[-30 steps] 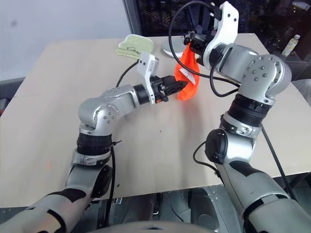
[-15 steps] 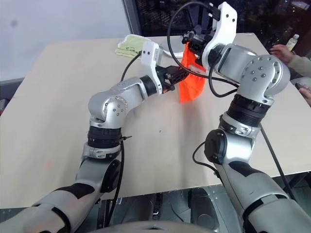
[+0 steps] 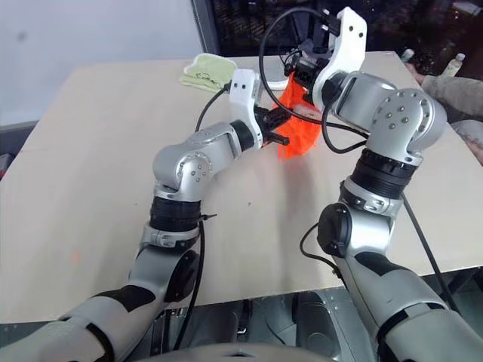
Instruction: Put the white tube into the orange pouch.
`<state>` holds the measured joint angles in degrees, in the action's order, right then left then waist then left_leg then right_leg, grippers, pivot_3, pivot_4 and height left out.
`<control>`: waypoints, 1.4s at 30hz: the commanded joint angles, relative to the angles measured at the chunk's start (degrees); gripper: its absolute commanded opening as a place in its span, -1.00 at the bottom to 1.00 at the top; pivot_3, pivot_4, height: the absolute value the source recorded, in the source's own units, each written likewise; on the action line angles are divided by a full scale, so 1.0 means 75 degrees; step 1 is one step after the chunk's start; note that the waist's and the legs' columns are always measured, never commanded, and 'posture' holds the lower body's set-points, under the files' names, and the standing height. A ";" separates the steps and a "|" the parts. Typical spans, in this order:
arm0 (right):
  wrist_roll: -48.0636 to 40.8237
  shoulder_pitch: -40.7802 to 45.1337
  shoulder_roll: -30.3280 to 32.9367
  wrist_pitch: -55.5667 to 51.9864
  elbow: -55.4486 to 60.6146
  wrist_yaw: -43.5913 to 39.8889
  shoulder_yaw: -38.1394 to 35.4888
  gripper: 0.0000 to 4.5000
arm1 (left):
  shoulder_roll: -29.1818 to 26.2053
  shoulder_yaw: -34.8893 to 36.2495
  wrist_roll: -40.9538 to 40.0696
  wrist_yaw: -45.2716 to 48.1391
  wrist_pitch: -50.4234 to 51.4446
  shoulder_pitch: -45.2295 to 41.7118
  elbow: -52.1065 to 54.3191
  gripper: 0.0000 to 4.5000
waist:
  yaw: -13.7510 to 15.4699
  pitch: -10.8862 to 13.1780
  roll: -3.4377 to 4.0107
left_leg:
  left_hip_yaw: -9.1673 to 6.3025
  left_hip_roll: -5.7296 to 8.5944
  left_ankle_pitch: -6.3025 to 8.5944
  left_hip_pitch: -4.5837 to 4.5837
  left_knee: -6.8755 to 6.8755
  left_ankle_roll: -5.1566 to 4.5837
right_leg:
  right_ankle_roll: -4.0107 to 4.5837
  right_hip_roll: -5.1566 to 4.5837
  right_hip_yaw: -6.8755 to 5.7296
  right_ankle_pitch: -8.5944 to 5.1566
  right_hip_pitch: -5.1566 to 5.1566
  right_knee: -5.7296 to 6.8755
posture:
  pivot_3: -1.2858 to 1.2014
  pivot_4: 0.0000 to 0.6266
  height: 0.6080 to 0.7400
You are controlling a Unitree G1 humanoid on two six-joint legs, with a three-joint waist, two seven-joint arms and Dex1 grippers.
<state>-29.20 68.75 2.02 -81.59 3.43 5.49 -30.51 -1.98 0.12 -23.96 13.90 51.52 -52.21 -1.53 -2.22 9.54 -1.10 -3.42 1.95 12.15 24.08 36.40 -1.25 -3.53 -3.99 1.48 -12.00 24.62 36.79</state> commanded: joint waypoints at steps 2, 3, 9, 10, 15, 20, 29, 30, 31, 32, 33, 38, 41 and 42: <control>-0.0023 0.0237 0.0380 0.0522 0.0128 -0.0082 -0.0030 -1.00 | -0.0230 0.0660 -0.0716 0.0718 -0.0040 -0.0475 -0.0158 -0.98 | 0.0002 0.0000 0.0000 | 0.0002 0.0000 0.0000 -0.0001 0.0000 -0.0001 | 0.0000 0.0000 -0.0001 0.0000 0.0000 0.0000 | 0.03 -0.52 1.00; 0.0014 0.0293 0.0533 0.0646 0.0016 -0.0111 -0.0044 -1.00 | -0.0427 0.0814 -0.0857 0.1014 -0.0073 -0.0608 -0.0312 -0.98 | 0.0003 0.0000 0.0000 | 0.0005 0.0001 0.0000 0.0000 0.0001 0.0000 | 0.0000 0.0000 -0.0001 0.0000 0.0000 0.0000 | 0.03 -0.52 1.00; 0.0079 0.0475 0.1197 0.1241 -0.0561 -0.0272 0.0130 -1.00 | -0.1409 0.1548 -0.0927 0.1738 -0.0860 -0.1811 -0.2260 -0.98 | -0.0002 0.0000 0.0000 | 0.0018 0.0012 0.0005 -0.0002 0.0004 -0.0009 | 0.0000 0.0001 -0.0004 0.0000 -0.0001 -0.0004 | 0.03 -0.52 1.00; 0.0104 0.0469 0.1276 0.1310 -0.0616 -0.0310 0.0213 -1.00 | -0.1576 0.1577 -0.0811 0.1844 -0.1115 -0.2052 -0.2722 -0.98 | -0.0006 0.0000 0.0000 | 0.0021 0.0012 0.0005 -0.0002 0.0003 -0.0008 | 0.0000 0.0001 -0.0006 0.0000 -0.0002 -0.0002 | 0.03 -0.52 1.00; 0.0079 0.0248 0.1439 0.1462 -0.0717 -0.0486 0.0498 -1.00 | -0.1890 0.1448 -0.0573 0.2467 -0.1747 -0.2672 -0.4004 -0.98 | -0.0014 0.0000 0.0000 | 0.0030 0.0012 -0.0001 0.0001 -0.0005 0.0001 | -0.0001 0.0001 -0.0005 0.0000 -0.0003 0.0001 | 0.03 -0.52 1.00; -0.0179 0.0175 0.1124 0.1175 -0.0485 -0.0447 0.0503 -1.00 | -0.2011 0.1268 -0.0393 0.2855 -0.1870 -0.2709 -0.4339 -0.98 | -0.0027 0.0000 0.0000 | 0.0013 0.0010 -0.0008 0.0020 -0.0006 0.0014 | -0.0001 -0.0001 -0.0005 0.0000 0.0009 -0.0005 | 0.03 -0.52 1.00; -0.0812 0.0445 0.0027 0.0614 -0.0029 0.0577 -0.0671 -1.00 | -0.2097 0.0082 -0.1096 0.3115 0.0581 0.0069 -0.0168 -0.98 | -0.0030 0.0000 0.0004 | 0.0003 -0.0018 -0.0008 0.0027 -0.0008 0.0013 | -0.0001 -0.0001 0.0014 0.0000 0.0029 0.0009 | 0.03 -0.52 1.00; -0.0805 0.0404 -0.0013 0.0557 0.0070 0.0610 -0.0626 -1.00 | -0.2006 0.0130 -0.1111 0.2859 0.0721 0.0248 0.0124 -0.98 | -0.0012 -0.0001 0.0003 | 0.0002 -0.0018 -0.0008 0.0028 -0.0007 0.0014 | -0.0001 -0.0001 0.0014 0.0000 0.0029 0.0010 | 0.03 -0.52 1.00; -0.0810 0.0384 -0.0032 0.0515 0.0134 0.0647 -0.0612 -1.00 | -0.1881 0.0253 -0.1172 0.2607 0.0852 0.0342 0.0289 -0.98 | 0.0024 -0.0001 0.0004 | -0.0005 -0.0018 -0.0009 0.0033 -0.0006 0.0015 | -0.0001 -0.0002 0.0011 0.0000 0.0030 0.0009 | 0.03 -0.52 1.00; -0.0830 0.0380 -0.0069 0.0490 0.0165 0.0707 -0.0653 -1.00 | -0.1743 0.0375 -0.1243 0.2404 0.0960 0.0380 0.0414 -0.98 | 0.0039 -0.0001 0.0004 | -0.0018 -0.0017 -0.0009 0.0047 0.0005 0.0016 | -0.0001 -0.0003 0.0000 0.0001 0.0034 0.0009 | 0.03 -0.52 1.00; -0.0858 0.0382 -0.0097 0.0465 0.0181 0.0758 -0.0704 -1.00 | -0.1639 0.0455 -0.1313 0.2259 0.1057 0.0401 0.0519 -0.98 | 0.0059 -0.0001 0.0003 | -0.0023 -0.0015 -0.0009 0.0054 0.0011 0.0016 | -0.0001 -0.0004 -0.0006 0.0001 0.0036 0.0010 | 0.03 -0.52 1.00; -0.0905 0.0221 -0.0170 0.0331 0.0335 0.0893 -0.0728 -1.00 | -0.0946 0.0623 -0.1549 0.1463 0.1437 0.0412 0.1113 -0.44 | 0.0073 -0.0002 0.0002 | -0.0025 -0.0005 -0.0008 0.0049 0.0024 0.0014 | -0.0003 -0.0008 -0.0009 0.0003 0.0032 0.0008 | 0.03 -0.52 1.00; -0.0891 0.0186 -0.0180 0.0297 0.0408 0.0921 -0.0710 -1.00 | -0.0733 0.0365 -0.1154 0.1042 0.1117 0.0400 0.1301 0.14 | 0.0036 -0.0002 0.0002 | -0.0020 -0.0006 -0.0008 0.0047 0.0024 0.0014 | -0.0003 -0.0004 -0.0009 0.0003 0.0032 0.0010 | 0.03 -0.52 1.00; -0.0884 0.0181 -0.0182 0.0305 0.0416 0.0928 -0.0705 -1.00 | -0.0638 0.0257 -0.1014 0.0906 0.0974 0.0370 0.1277 0.26 | 0.0017 -0.0002 0.0002 | -0.0017 -0.0006 -0.0009 0.0047 0.0023 0.0014 | -0.0003 -0.0002 -0.0010 0.0003 0.0032 0.0011 | 0.03 -0.52 1.00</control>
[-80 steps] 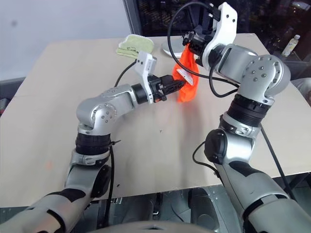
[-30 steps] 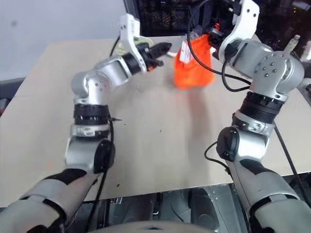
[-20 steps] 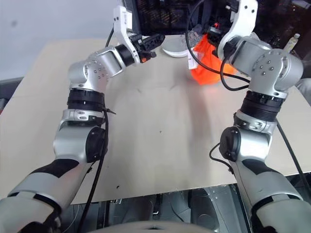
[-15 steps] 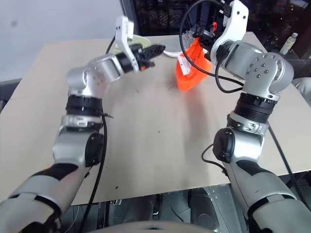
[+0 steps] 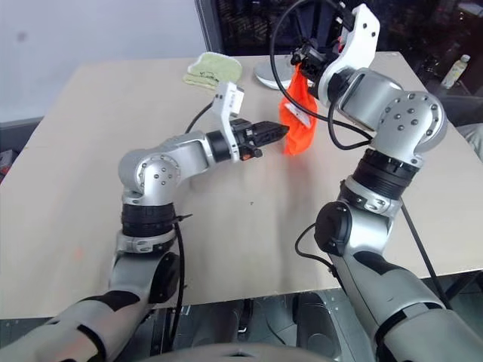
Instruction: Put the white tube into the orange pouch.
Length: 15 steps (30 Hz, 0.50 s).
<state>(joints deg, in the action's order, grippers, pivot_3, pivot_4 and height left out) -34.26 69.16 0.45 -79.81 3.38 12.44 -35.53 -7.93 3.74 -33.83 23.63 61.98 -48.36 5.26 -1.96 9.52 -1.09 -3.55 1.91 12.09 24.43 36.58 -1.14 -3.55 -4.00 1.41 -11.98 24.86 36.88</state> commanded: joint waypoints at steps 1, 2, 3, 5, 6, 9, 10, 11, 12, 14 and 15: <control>-0.0201 0.0120 0.0027 0.0080 0.0430 0.0007 -0.0021 -1.00 | 0.0207 -0.0372 0.0483 -0.0505 -0.0591 -0.0170 0.0332 0.26 | -0.0032 -0.0001 0.0001 | 0.0002 0.0000 -0.0001 -0.0001 -0.0001 0.0001 | 0.0000 0.0001 0.0002 0.0000 0.0000 0.0005 | 0.03 -0.52 1.00; -0.0191 0.0109 0.0017 0.0100 0.0441 0.0018 0.0004 -1.00 | 0.0235 -0.0557 0.0727 -0.0612 -0.0826 -0.0196 0.0245 0.26 | -0.0034 -0.0001 0.0001 | 0.0007 0.0000 -0.0001 -0.0004 -0.0002 0.0001 | 0.0000 0.0000 0.0006 0.0000 0.0000 0.0010 | 0.03 -0.52 1.00; -0.0187 0.0099 0.0001 0.0119 0.0447 0.0032 0.0019 -1.00 | 0.0337 -0.0600 0.0855 -0.0749 -0.0979 -0.0219 0.0139 0.26 | -0.0033 -0.0001 0.0001 | 0.0008 0.0001 -0.0001 -0.0003 -0.0002 0.0001 | 0.0000 0.0000 0.0007 0.0000 0.0000 0.0009 | 0.03 -0.52 1.00; -0.0190 0.0096 -0.0055 0.0141 0.0465 0.0068 0.0026 -1.00 | 0.0467 -0.0650 0.1084 -0.0949 -0.1264 -0.0267 -0.0047 0.26 | -0.0031 -0.0001 0.0001 | 0.0013 0.0001 -0.0001 -0.0002 -0.0003 0.0001 | 0.0000 0.0000 0.0006 0.0000 -0.0001 0.0008 | 0.03 -0.52 1.00; -0.0194 0.0097 -0.0089 0.0140 0.0483 0.0086 0.0024 -1.00 | 0.0493 -0.0702 0.1224 -0.1016 -0.1429 -0.0282 -0.0136 0.26 | -0.0031 -0.0001 0.0001 | 0.0014 0.0001 -0.0001 -0.0002 -0.0003 0.0001 | 0.0000 0.0000 0.0006 0.0000 -0.0001 0.0008 | 0.03 -0.52 1.00; -0.0201 0.0113 -0.0186 0.0141 0.0520 0.0131 0.0009 -1.00 | 0.0589 -0.0639 0.1355 -0.1104 -0.1682 -0.0300 -0.0312 0.26 | -0.0033 -0.0001 0.0001 | 0.0019 0.0002 0.0000 -0.0002 -0.0003 0.0000 | 0.0000 0.0001 0.0005 0.0000 0.0000 0.0007 | 0.03 -0.52 1.00; -0.0202 0.0118 -0.0211 0.0146 0.0535 0.0151 0.0006 -1.00 | 0.0585 -0.0593 0.1298 -0.1038 -0.1669 -0.0281 -0.0277 0.26 | -0.0033 -0.0001 0.0001 | 0.0021 0.0002 0.0000 -0.0002 -0.0003 0.0001 | 0.0000 0.0002 0.0005 0.0000 0.0000 0.0007 | 0.03 -0.52 1.00; -0.0205 0.0126 -0.0242 0.0162 0.0547 0.0182 -0.0014 -1.00 | 0.0551 -0.0547 0.1222 -0.0927 -0.1698 -0.0221 -0.0167 0.26 | -0.0033 -0.0001 0.0001 | 0.0021 0.0001 0.0000 -0.0002 -0.0003 0.0000 | 0.0000 0.0002 0.0005 0.0000 0.0000 0.0007 | 0.03 -0.52 1.00; -0.0207 0.0138 -0.0272 0.0190 0.0555 0.0218 -0.0036 -1.00 | 0.0513 -0.0481 0.1110 -0.0781 -0.1777 -0.0127 -0.0005 0.26 | -0.0034 -0.0001 0.0001 | 0.0021 0.0001 0.0000 0.0000 -0.0003 0.0000 | 0.0000 0.0002 0.0004 0.0000 0.0000 0.0007 | 0.03 -0.52 1.00; -0.0208 0.0194 -0.0332 0.0291 0.0529 0.0314 -0.0107 -1.00 | 0.0225 -0.0595 0.1187 -0.0333 -0.2321 0.0236 0.0402 0.26 | -0.0043 -0.0001 0.0001 | 0.0020 0.0001 0.0000 0.0001 -0.0003 0.0000 | 0.0000 0.0001 0.0004 0.0000 0.0000 0.0006 | 0.03 -0.52 1.00; -0.0210 0.0245 -0.0382 0.0369 0.0494 0.0381 -0.0166 -1.00 | 0.0054 -0.0680 0.1342 -0.0149 -0.2726 0.0523 0.0556 0.26 | -0.0066 -0.0002 0.0003 | 0.0021 0.0000 0.0000 0.0000 -0.0003 0.0001 | 0.0000 0.0002 0.0005 0.0000 0.0000 0.0005 | 0.03 -0.52 1.00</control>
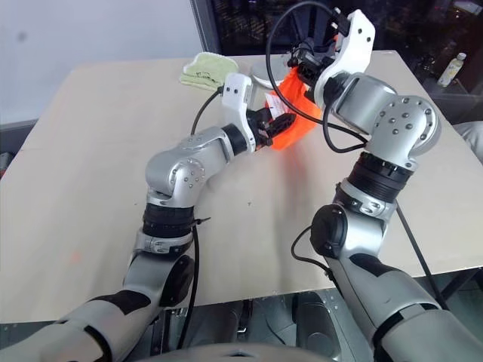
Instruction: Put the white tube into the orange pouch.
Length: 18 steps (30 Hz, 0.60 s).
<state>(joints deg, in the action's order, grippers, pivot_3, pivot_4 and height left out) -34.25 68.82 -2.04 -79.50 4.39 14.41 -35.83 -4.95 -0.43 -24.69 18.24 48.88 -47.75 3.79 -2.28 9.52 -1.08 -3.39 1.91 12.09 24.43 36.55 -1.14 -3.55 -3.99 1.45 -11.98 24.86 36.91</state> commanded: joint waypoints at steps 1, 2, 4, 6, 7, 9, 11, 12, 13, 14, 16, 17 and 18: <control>-0.0223 0.0349 -0.0111 0.0418 0.0315 0.0198 -0.0192 -1.00 | -0.0327 0.0004 0.0135 0.0563 -0.1308 0.0731 0.0819 0.26 | -0.0026 -0.0001 0.0002 | -0.0001 -0.0003 0.0000 -0.0004 -0.0005 0.0001 | 0.0000 0.0001 0.0005 0.0000 0.0000 -0.0002 | 0.03 -0.52 1.00; -0.0266 0.0437 -0.0201 0.0543 0.0237 0.0314 -0.0314 -1.00 | -0.0352 0.0135 0.0125 0.0506 -0.1440 0.1005 0.0884 0.26 | -0.0021 -0.0003 0.0005 | 0.0000 -0.0005 -0.0001 -0.0008 -0.0008 0.0002 | 0.0000 0.0001 0.0011 0.0000 0.0000 -0.0001 | 0.03 -0.52 1.00; -0.0337 0.0588 -0.0331 0.0766 0.0093 0.0527 -0.0508 -1.00 | -0.0230 0.0505 -0.0146 0.0269 -0.1372 0.1361 0.1073 0.26 | -0.0011 -0.0004 0.0006 | 0.0003 -0.0010 -0.0001 -0.0013 -0.0011 0.0002 | 0.0000 0.0001 0.0016 0.0000 0.0000 -0.0004 | 0.03 -0.52 1.00; -0.0425 0.0714 -0.0416 0.0901 -0.0022 0.0694 -0.0654 -1.00 | 0.0080 0.0970 -0.0767 -0.0037 -0.0948 0.1478 0.1247 0.26 | 0.0016 -0.0004 0.0006 | -0.0005 -0.0010 0.0000 -0.0007 -0.0007 0.0001 | 0.0000 0.0001 0.0009 0.0000 0.0002 -0.0006 | 0.03 -0.52 1.00; -0.0472 0.0769 -0.0437 0.0940 -0.0077 0.0747 -0.0700 -1.00 | 0.0338 0.1294 -0.1148 -0.0396 -0.0551 0.1459 0.1211 0.26 | 0.0045 -0.0004 0.0006 | -0.0007 -0.0008 0.0002 -0.0006 -0.0005 -0.0004 | 0.0000 -0.0002 0.0006 0.0000 0.0002 -0.0007 | 0.03 -0.52 1.00; -0.0560 0.0837 -0.0445 0.0984 -0.0170 0.0801 -0.0718 -1.00 | 0.0886 0.1899 -0.1850 -0.1154 -0.0001 0.1290 0.0995 0.26 | 0.0069 -0.0005 0.0004 | -0.0011 -0.0004 0.0007 0.0006 0.0007 -0.0011 | 0.0000 -0.0003 -0.0010 0.0000 -0.0001 -0.0010 | 0.03 -0.52 1.00; -0.0662 0.0860 -0.0438 0.1005 -0.0239 0.0841 -0.0685 -1.00 | 0.1259 0.2250 -0.2190 -0.1731 0.0290 0.1026 0.0739 0.26 | 0.0097 -0.0007 0.0001 | -0.0024 0.0000 0.0015 0.0006 0.0028 -0.0026 | -0.0001 -0.0005 -0.0018 0.0000 -0.0013 -0.0012 | 0.03 -0.52 1.00; -0.0710 0.0856 -0.0431 0.1008 -0.0259 0.0851 -0.0657 -1.00 | 0.1410 0.2387 -0.2270 -0.1984 0.0311 0.0892 0.0597 0.26 | 0.0106 -0.0007 0.0001 | -0.0020 0.0002 0.0016 0.0008 0.0034 -0.0027 | -0.0001 -0.0005 -0.0024 0.0001 -0.0018 -0.0013 | 0.03 -0.52 1.00; -0.0752 0.0855 -0.0422 0.1019 -0.0287 0.0860 -0.0630 -1.00 | 0.1505 0.2492 -0.2327 -0.2169 0.0308 0.0760 0.0449 0.26 | 0.0115 -0.0007 0.0001 | -0.0016 0.0004 0.0017 0.0008 0.0038 -0.0028 | -0.0001 -0.0005 -0.0030 0.0000 -0.0020 -0.0013 | 0.03 -0.52 1.00; -0.0793 0.0856 -0.0425 0.1027 -0.0310 0.0868 -0.0607 -1.00 | 0.1482 0.2412 -0.2200 -0.2239 0.0279 0.0634 0.0291 0.26 | 0.0116 -0.0007 0.0001 | -0.0014 0.0004 0.0017 0.0008 0.0039 -0.0029 | -0.0001 -0.0003 -0.0031 0.0000 -0.0020 -0.0012 | 0.03 -0.52 1.00; -0.0878 0.0852 -0.0439 0.1038 -0.0341 0.0881 -0.0561 -1.00 | 0.1531 0.2347 -0.2098 -0.2393 0.0164 0.0418 0.0010 0.26 | 0.0104 -0.0007 0.0001 | -0.0005 0.0012 0.0018 0.0003 0.0039 -0.0030 | -0.0001 0.0002 -0.0031 0.0000 -0.0020 -0.0010 | 0.03 -0.52 1.00; -0.0923 0.0854 -0.0448 0.1042 -0.0351 0.0894 -0.0544 -1.00 | 0.1536 0.2291 -0.2045 -0.2457 0.0140 0.0332 -0.0106 0.26 | 0.0096 -0.0007 0.0001 | -0.0005 0.0014 0.0017 0.0002 0.0038 -0.0029 | 0.0000 0.0006 -0.0031 0.0000 -0.0020 -0.0009 | 0.03 -0.52 1.00; -0.0960 0.0858 -0.0464 0.1046 -0.0355 0.0916 -0.0524 -1.00 | 0.1521 0.2176 -0.1949 -0.2462 0.0065 0.0275 -0.0191 0.26 | 0.0086 -0.0007 0.0001 | -0.0004 0.0014 0.0016 0.0001 0.0038 -0.0027 | 0.0000 0.0007 -0.0030 0.0000 -0.0020 -0.0009 | 0.03 -0.52 1.00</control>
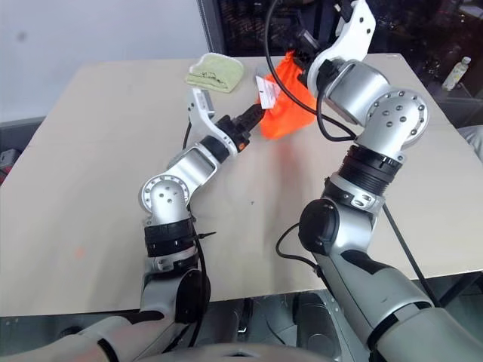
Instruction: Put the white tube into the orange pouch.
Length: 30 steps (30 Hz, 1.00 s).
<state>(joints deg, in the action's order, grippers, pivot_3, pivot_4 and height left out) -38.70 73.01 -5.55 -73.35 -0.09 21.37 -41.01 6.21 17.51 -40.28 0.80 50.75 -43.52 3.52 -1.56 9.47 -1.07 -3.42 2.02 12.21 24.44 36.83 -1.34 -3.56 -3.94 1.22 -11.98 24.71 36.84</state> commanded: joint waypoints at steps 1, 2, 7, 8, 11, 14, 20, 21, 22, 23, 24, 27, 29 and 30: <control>-0.0396 0.0302 -0.0010 0.0225 0.0246 0.0009 0.0186 -1.00 | 0.0073 -0.0244 0.0124 -0.0165 -0.0227 -0.0333 -0.0206 0.26 | -0.0021 0.0000 0.0000 | 0.0000 -0.0001 -0.0005 0.0001 0.0000 0.0008 | 0.0000 0.0001 0.0000 0.0000 0.0000 0.0000 | 0.03 -0.52 1.00; -0.0422 0.0300 -0.0018 0.0215 0.0256 0.0025 0.0205 -1.00 | 0.0111 -0.0259 0.0108 -0.0191 -0.0242 -0.0364 -0.0227 0.26 | -0.0033 0.0000 0.0000 | 0.0001 0.0000 -0.0009 0.0001 -0.0001 0.0015 | 0.0000 0.0001 0.0001 0.0000 0.0000 0.0001 | 0.03 -0.52 1.00; -0.0561 0.0202 -0.0066 0.0106 0.0414 0.0121 0.0374 -1.00 | 0.0046 -0.0601 0.0151 -0.0085 -0.0255 -0.0466 -0.0162 0.26 | -0.0067 0.0000 0.0000 | 0.0000 -0.0002 -0.0016 0.0013 -0.0004 0.0027 | 0.0000 0.0000 0.0001 0.0000 0.0001 0.0006 | 0.03 -0.52 1.00; -0.0599 0.0163 -0.0099 0.0070 0.0477 0.0160 0.0409 -1.00 | 0.0046 -0.0652 0.0172 -0.0110 -0.0259 -0.0521 -0.0176 0.26 | -0.0069 0.0000 0.0000 | 0.0000 -0.0003 -0.0016 0.0015 -0.0005 0.0028 | 0.0000 0.0000 0.0001 0.0000 0.0002 0.0004 | 0.03 -0.52 1.00; -0.0760 0.0072 -0.0200 -0.0058 0.0631 0.0250 0.0465 -1.00 | -0.0032 -0.0889 0.0356 -0.0061 -0.0309 -0.0686 -0.0312 0.26 | -0.0062 0.0000 0.0000 | -0.0003 -0.0001 -0.0017 0.0018 -0.0006 0.0028 | 0.0000 0.0001 -0.0004 0.0000 0.0002 0.0002 | 0.03 -0.52 1.00; -0.0883 -0.0010 -0.0253 -0.0224 0.0744 0.0283 0.0507 -1.00 | 0.0007 -0.0814 0.0345 -0.0011 -0.0444 -0.0795 -0.0507 0.26 | -0.0065 0.0000 0.0000 | -0.0002 -0.0001 -0.0016 0.0015 -0.0006 0.0027 | 0.0000 0.0000 -0.0003 0.0000 0.0001 0.0002 | 0.03 -0.52 1.00; -0.0947 -0.0348 -0.0077 -0.0696 0.1004 0.0179 0.0786 -1.00 | -0.0188 -0.0740 0.0116 0.0372 -0.0436 -0.0961 -0.0494 0.26 | -0.0082 0.0000 0.0000 | -0.0001 -0.0002 -0.0015 0.0014 -0.0006 0.0024 | 0.0000 0.0002 -0.0002 0.0000 0.0002 0.0004 | 0.03 -0.52 1.00; -0.0952 -0.0381 -0.0048 -0.0733 0.1039 0.0178 0.0783 -1.00 | -0.0243 -0.0736 0.0151 0.0369 -0.0450 -0.0965 -0.0492 0.26 | -0.0081 0.0000 0.0001 | -0.0001 -0.0003 -0.0015 0.0014 -0.0006 0.0024 | 0.0000 0.0002 -0.0002 0.0000 0.0002 0.0003 | 0.03 -0.52 1.00; -0.0968 -0.0404 -0.0018 -0.0772 0.1075 0.0169 0.0781 -1.00 | -0.0277 -0.0737 0.0235 0.0334 -0.0521 -0.0966 -0.0531 0.26 | -0.0079 0.0000 0.0000 | -0.0001 -0.0002 -0.0015 0.0015 -0.0006 0.0024 | 0.0000 0.0001 -0.0002 0.0000 0.0002 0.0003 | 0.03 -0.52 1.00; -0.0981 -0.0422 -0.0002 -0.0802 0.1102 0.0171 0.0778 -1.00 | -0.0256 -0.0693 0.0233 0.0288 -0.0568 -0.0973 -0.0570 0.26 | -0.0079 0.0000 0.0000 | -0.0003 -0.0002 -0.0015 0.0016 -0.0006 0.0026 | 0.0000 0.0001 -0.0005 0.0000 0.0002 0.0003 | 0.03 -0.52 1.00; -0.1001 -0.0436 0.0002 -0.0823 0.1122 0.0176 0.0775 -1.00 | -0.0267 -0.0711 0.0301 0.0230 -0.0617 -0.0978 -0.0597 0.26 | -0.0076 0.0000 0.0000 | -0.0003 -0.0002 -0.0015 0.0015 -0.0006 0.0025 | 0.0000 0.0001 -0.0004 0.0000 0.0001 0.0003 | 0.03 -0.52 1.00; -0.0992 -0.0488 0.0040 -0.0883 0.1164 0.0185 0.0796 -1.00 | -0.0193 -0.0569 0.0303 0.0001 -0.0755 -0.1058 -0.0675 0.26 | -0.0071 0.0000 0.0000 | -0.0004 -0.0001 -0.0015 0.0016 -0.0006 0.0025 | 0.0000 0.0001 -0.0005 0.0000 0.0001 0.0002 | 0.03 -0.52 1.00; -0.0951 -0.0514 0.0077 -0.0872 0.1167 0.0190 0.0802 -1.00 | -0.0207 -0.0513 0.0214 -0.0015 -0.0680 -0.1083 -0.0632 0.26 | -0.0075 0.0000 0.0000 | -0.0003 -0.0002 -0.0014 0.0015 -0.0006 0.0024 | 0.0000 0.0001 -0.0005 0.0000 0.0001 0.0002 | 0.03 -0.52 1.00; -0.0941 -0.0517 0.0101 -0.0858 0.1155 0.0184 0.0798 -1.00 | -0.0243 -0.0502 0.0209 -0.0054 -0.0605 -0.1067 -0.0596 0.26 | -0.0076 0.0000 0.0000 | -0.0003 -0.0002 -0.0014 0.0015 -0.0006 0.0023 | 0.0000 0.0001 -0.0004 0.0000 0.0002 0.0002 | 0.03 -0.52 1.00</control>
<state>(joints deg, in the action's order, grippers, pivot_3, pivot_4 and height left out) -44.41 68.30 -5.37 -79.96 5.80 23.43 -35.87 4.58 13.50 -37.79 0.73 46.75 -49.70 -2.81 -2.13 9.47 -1.07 -3.45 2.00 12.10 24.55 36.79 -1.17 -3.56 -3.93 1.19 -11.98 24.73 36.86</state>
